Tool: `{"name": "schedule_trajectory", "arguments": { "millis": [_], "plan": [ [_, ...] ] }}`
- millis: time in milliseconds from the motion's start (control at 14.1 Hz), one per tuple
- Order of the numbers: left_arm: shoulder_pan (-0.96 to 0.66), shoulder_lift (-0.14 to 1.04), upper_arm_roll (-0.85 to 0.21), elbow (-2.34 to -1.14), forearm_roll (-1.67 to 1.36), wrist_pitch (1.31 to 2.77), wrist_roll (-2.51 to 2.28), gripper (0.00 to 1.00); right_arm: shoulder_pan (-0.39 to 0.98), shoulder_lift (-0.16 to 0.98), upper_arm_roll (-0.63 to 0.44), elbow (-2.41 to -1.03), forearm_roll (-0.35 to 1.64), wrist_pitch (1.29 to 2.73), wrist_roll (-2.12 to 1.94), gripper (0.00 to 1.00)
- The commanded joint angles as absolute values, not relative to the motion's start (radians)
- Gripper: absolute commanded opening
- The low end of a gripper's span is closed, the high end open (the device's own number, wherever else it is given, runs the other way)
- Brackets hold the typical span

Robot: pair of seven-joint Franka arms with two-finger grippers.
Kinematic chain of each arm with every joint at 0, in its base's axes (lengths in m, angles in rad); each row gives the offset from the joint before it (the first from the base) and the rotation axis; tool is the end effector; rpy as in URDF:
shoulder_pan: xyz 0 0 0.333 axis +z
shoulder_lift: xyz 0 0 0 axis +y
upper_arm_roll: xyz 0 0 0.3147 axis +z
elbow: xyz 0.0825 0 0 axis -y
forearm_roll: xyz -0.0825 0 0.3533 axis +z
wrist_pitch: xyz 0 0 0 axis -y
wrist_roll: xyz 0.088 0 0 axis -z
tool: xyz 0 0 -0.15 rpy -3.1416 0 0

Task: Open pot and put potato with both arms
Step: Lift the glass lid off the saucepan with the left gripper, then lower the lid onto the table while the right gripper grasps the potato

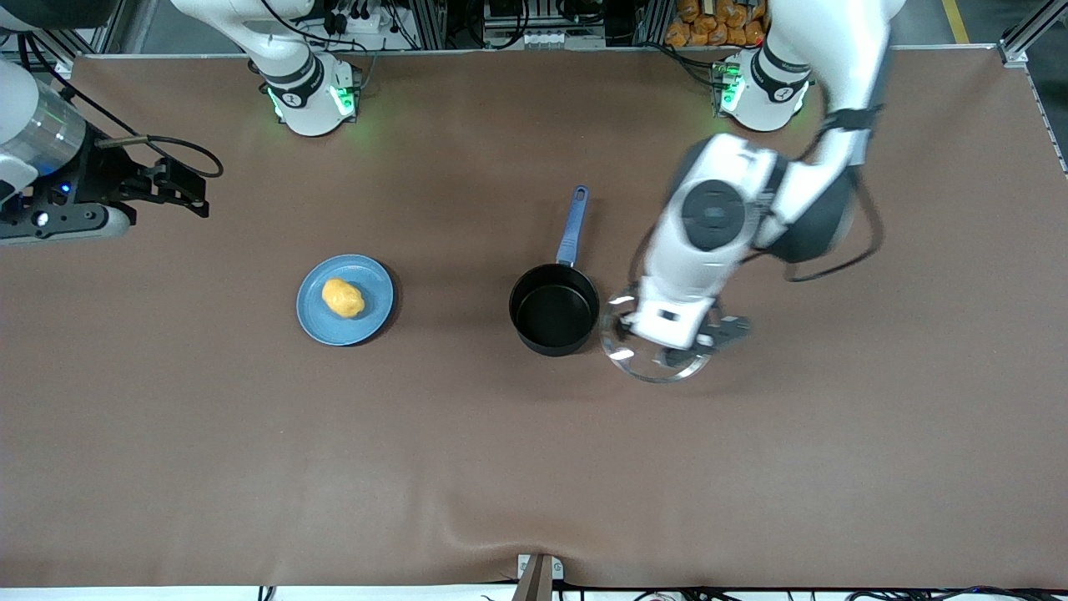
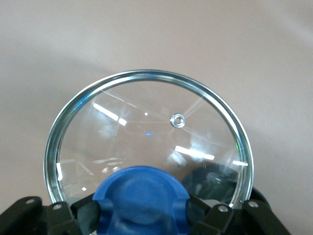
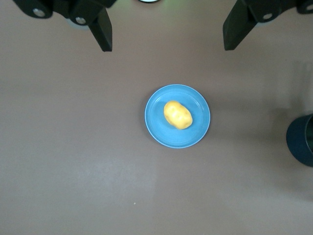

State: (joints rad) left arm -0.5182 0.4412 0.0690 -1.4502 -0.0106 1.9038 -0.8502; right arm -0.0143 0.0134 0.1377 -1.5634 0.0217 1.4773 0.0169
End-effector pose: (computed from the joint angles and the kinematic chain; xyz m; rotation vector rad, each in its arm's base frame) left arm 0.5913 -0.2934 0.4009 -3.0724 -0.6190 -0.0351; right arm 0.5089 0.0661 0.5691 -3.1166 -0.1677 0.1574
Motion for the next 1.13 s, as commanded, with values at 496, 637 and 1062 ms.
{"name": "schedule_trajectory", "arguments": {
  "millis": [496,637,1062],
  "plan": [
    [-0.227,0.201,0.049,-1.565,0.000,1.805,-0.509,0.16,0.125,0.192,0.150,-1.583,0.063,1.604,-0.133,1.00],
    [-0.190,0.170,0.048,-1.627,-0.008,1.845,-0.465,0.16,0.144,0.187,0.150,-1.647,0.061,1.641,-0.187,1.00],
    [-0.153,0.049,0.049,-2.139,-0.008,2.329,-0.362,0.16,0.181,0.112,0.150,-2.010,0.048,1.974,-0.260,1.00]
  ]
}}
